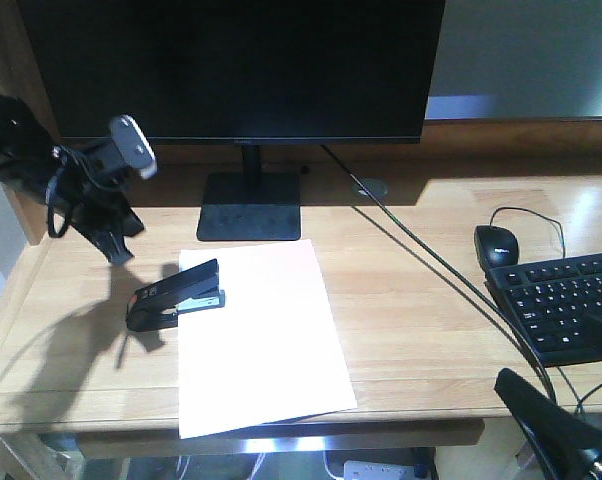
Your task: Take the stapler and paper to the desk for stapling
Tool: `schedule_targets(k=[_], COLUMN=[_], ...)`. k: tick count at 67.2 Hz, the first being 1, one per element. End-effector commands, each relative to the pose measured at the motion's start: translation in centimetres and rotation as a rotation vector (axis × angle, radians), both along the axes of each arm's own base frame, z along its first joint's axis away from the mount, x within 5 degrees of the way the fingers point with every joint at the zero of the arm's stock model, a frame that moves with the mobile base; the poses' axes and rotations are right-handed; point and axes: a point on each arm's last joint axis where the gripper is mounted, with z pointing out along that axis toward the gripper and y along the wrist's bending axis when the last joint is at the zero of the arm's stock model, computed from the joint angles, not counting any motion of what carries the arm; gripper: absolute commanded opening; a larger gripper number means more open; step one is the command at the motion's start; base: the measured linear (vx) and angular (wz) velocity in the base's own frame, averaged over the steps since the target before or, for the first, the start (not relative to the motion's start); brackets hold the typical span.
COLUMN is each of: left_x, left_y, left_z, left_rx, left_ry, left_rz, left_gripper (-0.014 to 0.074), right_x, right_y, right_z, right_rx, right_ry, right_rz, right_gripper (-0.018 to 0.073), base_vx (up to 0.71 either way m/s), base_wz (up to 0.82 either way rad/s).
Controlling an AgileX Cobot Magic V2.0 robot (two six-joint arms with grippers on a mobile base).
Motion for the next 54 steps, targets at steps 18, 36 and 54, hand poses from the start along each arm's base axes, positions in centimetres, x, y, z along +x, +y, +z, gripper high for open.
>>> schedule_targets(k=[18, 36, 54], left_x=[-4.8, -9.0, -13.1], left_y=[2.9, 3.3, 3.7], left_z=[13.0, 19.0, 23.0], left_rx=[-0.120, -0.379, -0.510], left_ry=[-0.306, -0.455, -0.572], left_rz=[0.555, 0.721, 0.739], left_gripper=[-0.0006, -0.0006, -0.0006], right_x=[0.2, 0.2, 0.2], right_y=[-0.2, -0.2, -0.2], right_z=[0.9, 0.9, 0.9], right_rx=[-0.008, -0.008, -0.008], right_ry=[-0.025, -0.025, -0.026], right_rz=[-0.023, -0.023, -0.026], right_gripper=[0.0594, 0.0594, 0.0594], base_vx=[0.00, 0.00, 0.00], base_wz=[0.00, 0.00, 0.00])
